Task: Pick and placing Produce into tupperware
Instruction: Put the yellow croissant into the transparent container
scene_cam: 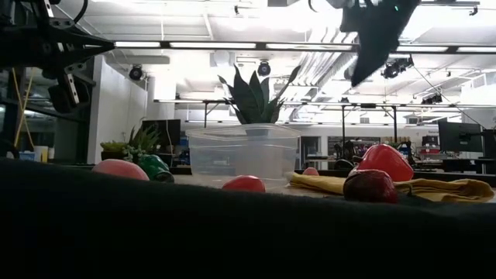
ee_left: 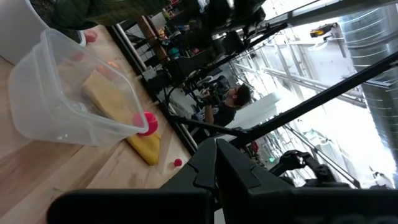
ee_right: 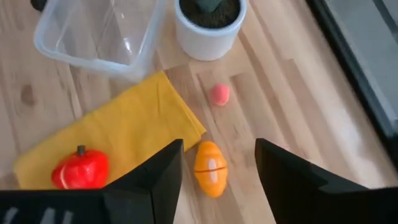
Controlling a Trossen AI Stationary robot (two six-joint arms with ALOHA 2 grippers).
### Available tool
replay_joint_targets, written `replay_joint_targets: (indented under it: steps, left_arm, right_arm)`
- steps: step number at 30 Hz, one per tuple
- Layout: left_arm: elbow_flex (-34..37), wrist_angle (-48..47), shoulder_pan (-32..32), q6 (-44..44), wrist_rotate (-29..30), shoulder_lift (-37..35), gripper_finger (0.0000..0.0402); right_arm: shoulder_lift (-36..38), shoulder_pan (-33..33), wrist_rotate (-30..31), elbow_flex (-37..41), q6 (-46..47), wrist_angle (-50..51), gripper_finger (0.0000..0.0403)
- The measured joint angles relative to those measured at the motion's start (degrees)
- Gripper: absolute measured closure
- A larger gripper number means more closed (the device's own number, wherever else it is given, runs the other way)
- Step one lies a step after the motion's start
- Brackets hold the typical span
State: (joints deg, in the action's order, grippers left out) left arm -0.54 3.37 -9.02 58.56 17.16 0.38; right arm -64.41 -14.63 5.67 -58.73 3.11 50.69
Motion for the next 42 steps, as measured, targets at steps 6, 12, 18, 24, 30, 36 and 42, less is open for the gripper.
replay_joint_targets:
  steps: [6,12,18,24,30,36,42]
  left_arm:
    - [0.0,0.0,0.0,0.0,0.0,0.0,0.0401]
    - [0.0,0.0,0.0,0.0,0.0,0.0,0.0401]
    - [0.0,0.0,0.0,0.0,0.0,0.0,0.0401]
    - [0.0,0.0,0.0,0.0,0.0,0.0,0.0401]
    - [0.0,0.0,0.0,0.0,-0.1,0.0,0.0401]
    - [0.0,0.0,0.0,0.0,-0.1,0.0,0.0401]
    - [0.0,0.0,0.0,0.0,-0.1,0.0,0.0401]
  right_arm:
    - [6.8,0.0,-2.1,14.6,5.8,-9.9,0.0211]
    - [11.8,0.0,-6.7,25.0,7.1,-15.3,0.0211]
    - [11.8,0.0,-7.8,28.9,4.0,-21.7,0.0211]
    - [10.0,0.0,-7.3,29.7,-3.0,-23.0,0.0211]
    - [6.2,-0.1,-1.5,29.7,-4.2,-23.7,0.0211]
    - [1.4,-1.2,-3.3,29.7,-6.9,-25.6,0.0211]
    - [-1.5,-2.3,-4.1,29.7,-9.7,-26.5,0.0211]
